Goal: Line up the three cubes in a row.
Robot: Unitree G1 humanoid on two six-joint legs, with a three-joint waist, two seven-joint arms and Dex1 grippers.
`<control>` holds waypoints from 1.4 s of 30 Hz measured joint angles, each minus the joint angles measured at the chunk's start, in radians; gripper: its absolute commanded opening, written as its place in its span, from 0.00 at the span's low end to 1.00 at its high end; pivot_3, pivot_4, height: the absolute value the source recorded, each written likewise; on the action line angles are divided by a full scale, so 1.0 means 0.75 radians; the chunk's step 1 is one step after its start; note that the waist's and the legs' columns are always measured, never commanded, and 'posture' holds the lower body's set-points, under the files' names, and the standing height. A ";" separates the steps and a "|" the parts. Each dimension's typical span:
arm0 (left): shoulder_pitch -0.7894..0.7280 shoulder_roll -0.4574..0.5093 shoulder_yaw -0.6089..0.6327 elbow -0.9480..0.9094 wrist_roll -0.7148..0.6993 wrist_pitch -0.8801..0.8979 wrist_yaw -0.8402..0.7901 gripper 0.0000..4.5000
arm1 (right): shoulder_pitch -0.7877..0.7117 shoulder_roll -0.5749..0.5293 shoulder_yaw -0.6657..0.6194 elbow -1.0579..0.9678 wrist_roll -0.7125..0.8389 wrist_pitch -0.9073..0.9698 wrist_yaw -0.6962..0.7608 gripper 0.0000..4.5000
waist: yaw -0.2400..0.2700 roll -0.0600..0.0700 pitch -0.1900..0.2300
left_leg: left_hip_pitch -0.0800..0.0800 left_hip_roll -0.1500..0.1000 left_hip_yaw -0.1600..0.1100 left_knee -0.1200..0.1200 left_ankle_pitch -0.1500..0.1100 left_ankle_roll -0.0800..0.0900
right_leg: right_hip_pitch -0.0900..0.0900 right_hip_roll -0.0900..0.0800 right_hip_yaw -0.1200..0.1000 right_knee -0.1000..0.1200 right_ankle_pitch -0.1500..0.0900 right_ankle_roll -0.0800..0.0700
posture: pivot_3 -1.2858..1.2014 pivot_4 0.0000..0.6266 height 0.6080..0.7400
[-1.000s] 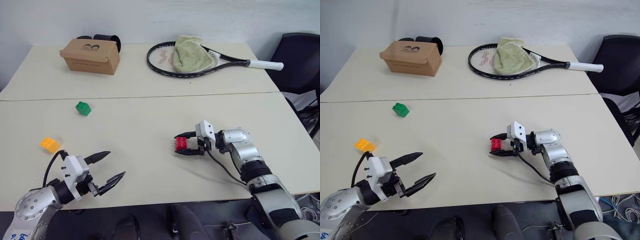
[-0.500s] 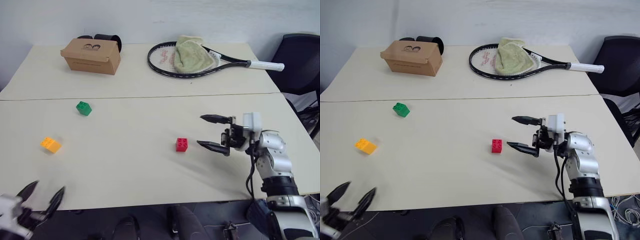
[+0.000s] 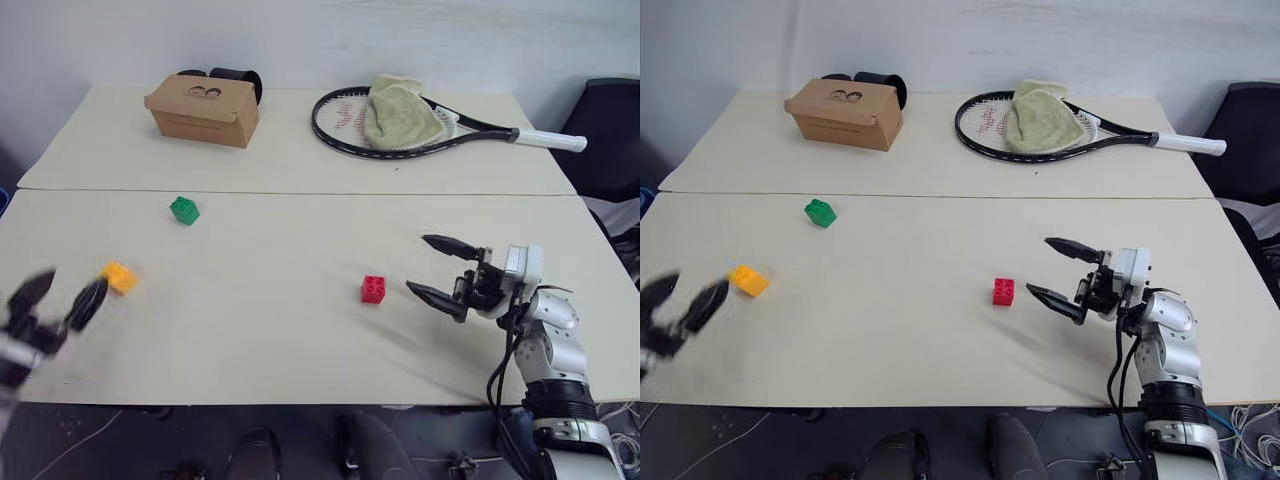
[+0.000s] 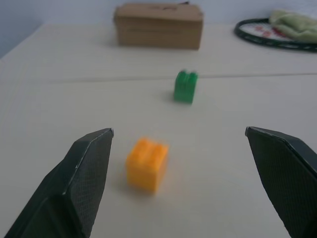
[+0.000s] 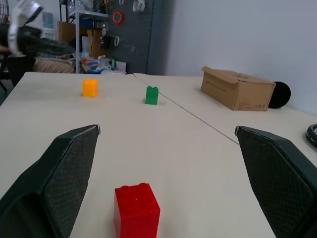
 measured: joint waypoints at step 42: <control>-1.299 -0.135 -0.960 1.242 0.783 -0.559 -1.200 0.33 | 0.442 -0.268 0.020 -0.416 0.007 0.003 -0.033 1.00 | 0.022 0.000 0.001 | -0.007 -0.003 0.029 0.011 0.001 -0.005 | -0.016 0.005 0.002 0.015 -0.002 0.002 | 0.52 0.24 1.00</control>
